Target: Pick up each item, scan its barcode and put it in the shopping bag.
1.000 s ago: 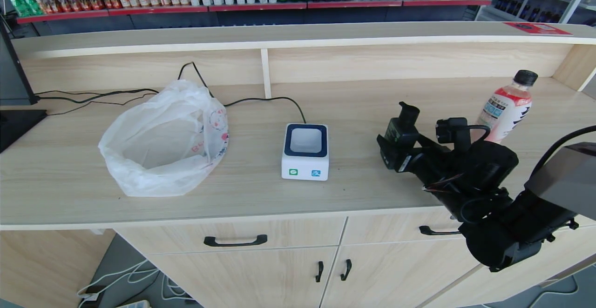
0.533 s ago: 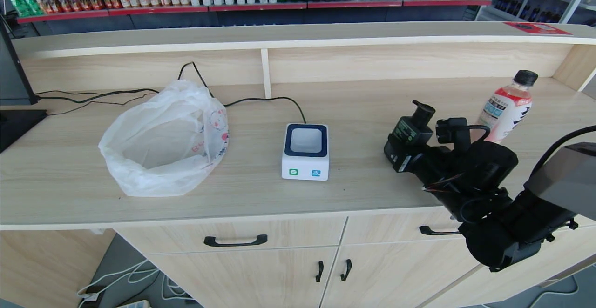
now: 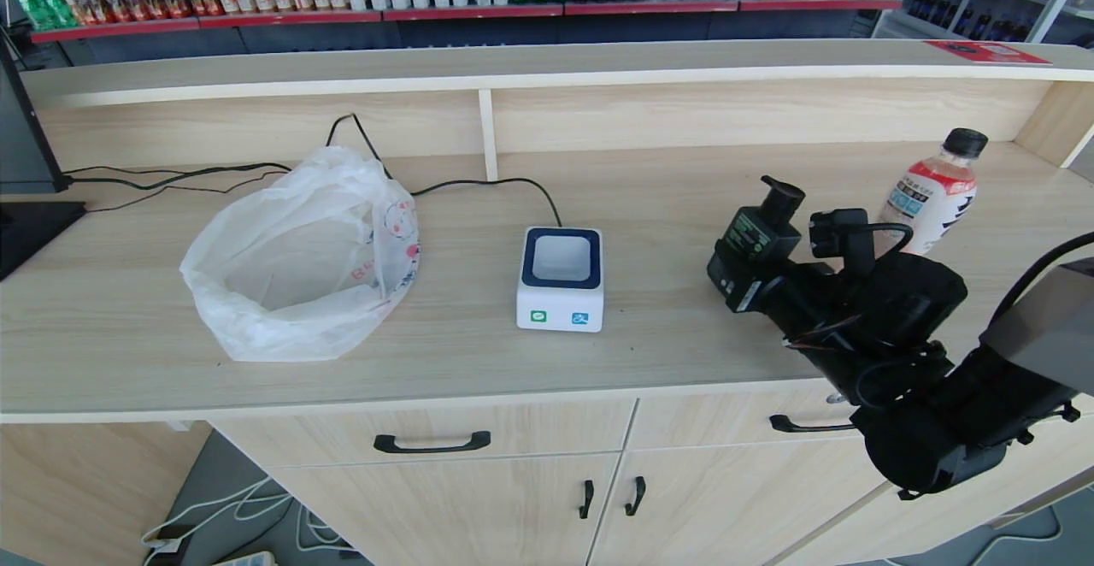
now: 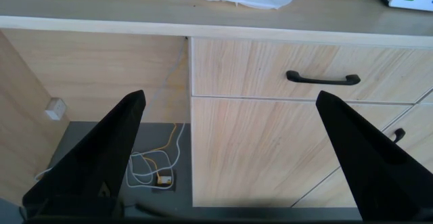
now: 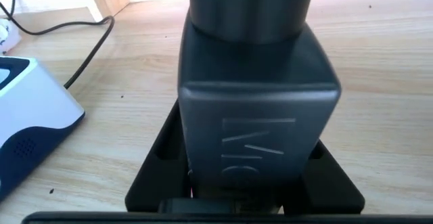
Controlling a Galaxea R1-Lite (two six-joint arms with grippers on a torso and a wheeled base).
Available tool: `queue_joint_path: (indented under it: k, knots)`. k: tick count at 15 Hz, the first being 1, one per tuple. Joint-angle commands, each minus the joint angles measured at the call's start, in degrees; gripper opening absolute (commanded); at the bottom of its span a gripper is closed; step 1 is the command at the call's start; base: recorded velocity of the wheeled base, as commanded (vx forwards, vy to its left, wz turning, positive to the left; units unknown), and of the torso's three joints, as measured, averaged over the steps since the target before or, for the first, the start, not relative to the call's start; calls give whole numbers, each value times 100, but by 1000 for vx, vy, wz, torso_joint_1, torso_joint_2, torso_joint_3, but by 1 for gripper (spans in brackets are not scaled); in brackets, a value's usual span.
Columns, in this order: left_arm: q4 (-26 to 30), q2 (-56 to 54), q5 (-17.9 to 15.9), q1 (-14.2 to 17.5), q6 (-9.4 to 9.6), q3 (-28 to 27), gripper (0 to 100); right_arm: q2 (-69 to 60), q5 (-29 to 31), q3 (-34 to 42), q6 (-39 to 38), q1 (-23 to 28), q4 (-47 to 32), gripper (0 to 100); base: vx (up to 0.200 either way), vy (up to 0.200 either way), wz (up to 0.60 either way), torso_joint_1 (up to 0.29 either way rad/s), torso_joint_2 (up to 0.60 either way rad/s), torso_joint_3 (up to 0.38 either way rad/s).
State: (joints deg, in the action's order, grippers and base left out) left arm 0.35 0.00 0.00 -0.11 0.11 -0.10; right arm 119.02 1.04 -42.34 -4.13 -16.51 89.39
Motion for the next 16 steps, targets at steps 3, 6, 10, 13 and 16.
queue_joint_path:
  k: [3,6,10,13,16]
  knots:
    - [0,0,0,2,-2,1,100,-493,2,147,0,-336,8,0,0,0,0,0,0,0]
    - [0,0,0,2,-2,1,100,-696,2,208,0,-749,17,0,0,0,0,0,0,0]
    - [0,0,0,2,-2,1,100,-1241,-271,296,0,-1153,17,0,0,0,0,0,0,0]
    - [0,0,0,2,-2,1,100,-1654,-543,481,35,-1768,25,0,0,0,0,0,0,0]
    - [0,0,0,2,-2,1,100,-2190,-543,1043,27,-2805,43,0,0,0,0,0,0,0]
